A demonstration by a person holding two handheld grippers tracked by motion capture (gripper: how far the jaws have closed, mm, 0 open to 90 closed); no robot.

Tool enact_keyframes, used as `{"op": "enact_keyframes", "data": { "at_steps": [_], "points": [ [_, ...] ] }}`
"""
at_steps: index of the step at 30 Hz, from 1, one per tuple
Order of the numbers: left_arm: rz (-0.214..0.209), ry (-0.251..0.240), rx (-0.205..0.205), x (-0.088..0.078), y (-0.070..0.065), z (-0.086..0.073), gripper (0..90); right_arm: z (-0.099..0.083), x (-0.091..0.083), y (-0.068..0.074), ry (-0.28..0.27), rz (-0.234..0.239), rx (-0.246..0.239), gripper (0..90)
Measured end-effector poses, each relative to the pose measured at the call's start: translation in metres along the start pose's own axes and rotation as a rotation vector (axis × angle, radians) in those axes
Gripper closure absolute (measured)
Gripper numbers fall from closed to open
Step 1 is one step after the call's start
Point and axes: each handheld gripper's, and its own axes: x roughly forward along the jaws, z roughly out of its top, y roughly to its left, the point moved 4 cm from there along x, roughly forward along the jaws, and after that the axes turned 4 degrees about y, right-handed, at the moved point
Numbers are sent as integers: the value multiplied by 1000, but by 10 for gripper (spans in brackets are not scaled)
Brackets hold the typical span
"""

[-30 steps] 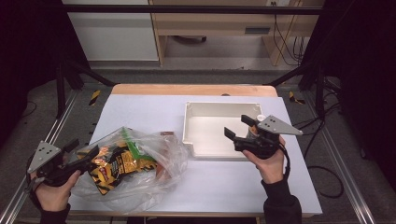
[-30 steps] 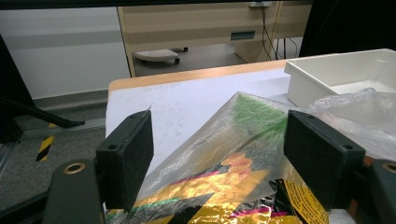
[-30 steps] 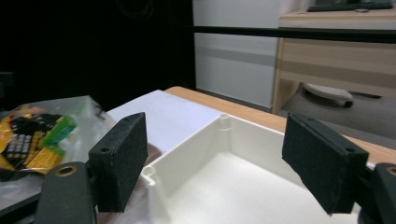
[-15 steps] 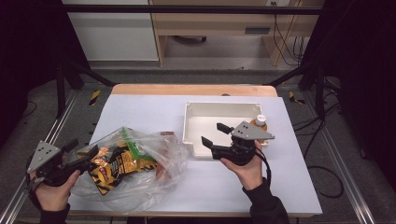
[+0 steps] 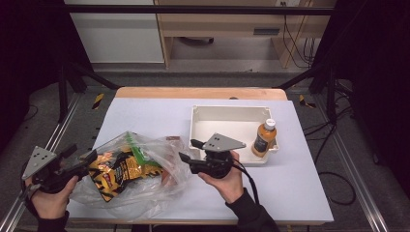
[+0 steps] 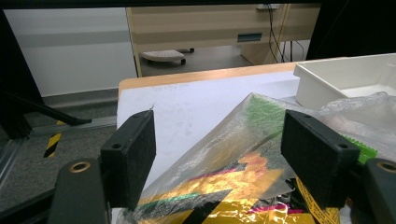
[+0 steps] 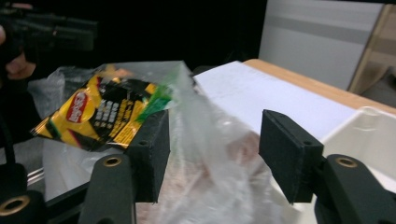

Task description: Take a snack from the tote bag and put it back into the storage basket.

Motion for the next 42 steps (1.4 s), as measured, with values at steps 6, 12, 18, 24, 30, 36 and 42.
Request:
{"op": "enact_keyframes", "data": {
  "at_steps": [6,12,18,24,30,36,42],
  "points": [
    [-11,10,6,0,0,-1,318,1,30,26,25,59,-5,517],
    [-24,20,16,1,-1,-2,377,4,56,46,44,90,11,564],
    [-38,38,35,4,-4,-3,441,7,82,61,75,73,5,568],
    [-37,42,42,5,-6,-4,460,0,109,66,121,36,-4,526],
    [-31,38,34,5,-3,-4,441,-3,126,66,145,18,9,544],
    [-28,37,36,6,-4,-4,428,-2,139,67,156,-4,23,551],
    [-28,40,31,6,-3,-5,426,-3,146,67,160,-13,24,648]
  ]
}}
